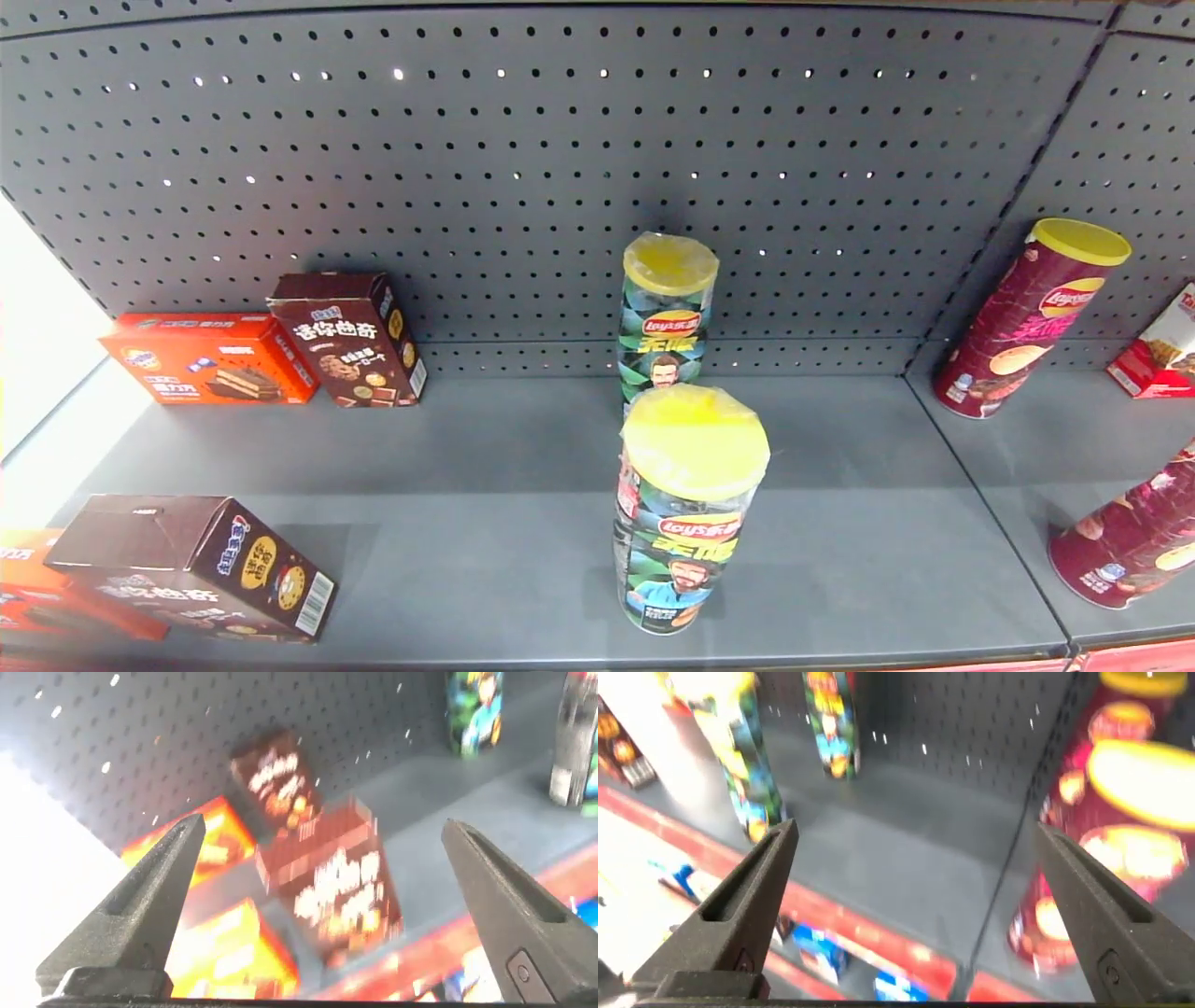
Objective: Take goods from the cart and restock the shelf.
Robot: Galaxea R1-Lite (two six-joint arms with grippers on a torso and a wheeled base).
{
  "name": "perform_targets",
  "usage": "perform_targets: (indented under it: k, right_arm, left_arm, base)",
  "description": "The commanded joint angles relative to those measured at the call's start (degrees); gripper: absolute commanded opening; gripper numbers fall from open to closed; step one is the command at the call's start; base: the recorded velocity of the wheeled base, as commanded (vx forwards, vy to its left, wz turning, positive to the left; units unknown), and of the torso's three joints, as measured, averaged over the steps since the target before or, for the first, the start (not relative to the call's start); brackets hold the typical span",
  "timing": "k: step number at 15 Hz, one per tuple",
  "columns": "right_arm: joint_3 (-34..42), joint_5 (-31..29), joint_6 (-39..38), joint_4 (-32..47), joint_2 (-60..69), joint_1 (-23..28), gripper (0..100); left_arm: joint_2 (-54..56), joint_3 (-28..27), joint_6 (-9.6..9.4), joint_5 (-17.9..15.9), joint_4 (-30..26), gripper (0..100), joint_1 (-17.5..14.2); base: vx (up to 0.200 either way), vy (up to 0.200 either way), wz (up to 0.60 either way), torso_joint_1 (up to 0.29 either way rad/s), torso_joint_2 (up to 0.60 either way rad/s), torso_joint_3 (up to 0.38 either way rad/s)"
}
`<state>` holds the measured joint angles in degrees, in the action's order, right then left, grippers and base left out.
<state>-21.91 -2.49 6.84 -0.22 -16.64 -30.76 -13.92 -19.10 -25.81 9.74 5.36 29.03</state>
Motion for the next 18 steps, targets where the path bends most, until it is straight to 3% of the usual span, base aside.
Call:
perform_targets:
  k: [1, 4, 11, 13, 16, 17, 18]
  right_arm:
    - [1.1, 0.0, 0.0, 3.2, 7.1, 1.0, 100]
    - [5.9, -0.1, 0.0, 4.0, 10.6, 1.5, 100]
    - [18.6, -0.5, -0.3, 4.1, 16.6, 1.8, 100]
    - [18.7, -1.0, -0.7, 4.0, 16.0, 3.0, 100]
    - [18.8, -1.2, -4.6, 4.0, 10.0, 10.6, 100]
    - [18.8, -1.3, -5.8, 4.0, 6.5, 13.7, 100]
    - [18.8, -1.3, -5.9, 4.0, 6.4, 13.9, 100]
  left_arm:
    - [8.1, 0.3, -0.12, -0.1, -3.3, 100, -1.6]
    - [10.5, 2.1, -0.12, -0.2, -6.3, 100, -1.6]
    - [13.9, 12.7, 0.06, -0.2, -6.8, 100, -1.7]
    - [13.9, 14.4, 0.06, -0.2, -6.8, 100, -1.7]
    - [13.9, 16.2, 0.32, -0.2, -6.8, 100, -1.9]
    - [13.3, 16.2, 0.41, -0.2, -6.8, 100, -3.5]
    - [13.2, 16.2, 0.41, -0.2, -6.8, 100, -3.8]
  base:
    - [0.0, 0.0, 0.0, 0.0, 0.0, 0.0]
    - [0.0, 0.0, 0.0, 0.0, 0.0, 0.0]
    - [0.0, 0.0, 0.0, 0.0, 0.0, 0.0]
    - [0.0, 0.0, 0.0, 0.0, 0.0, 0.0]
    - [0.0, 0.0, 0.0, 0.0, 0.0, 0.0]
    - [0.0, 0.0, 0.0, 0.0, 0.0, 0.0]
    - [0.0, 0.0, 0.0, 0.0, 0.0, 0.0]
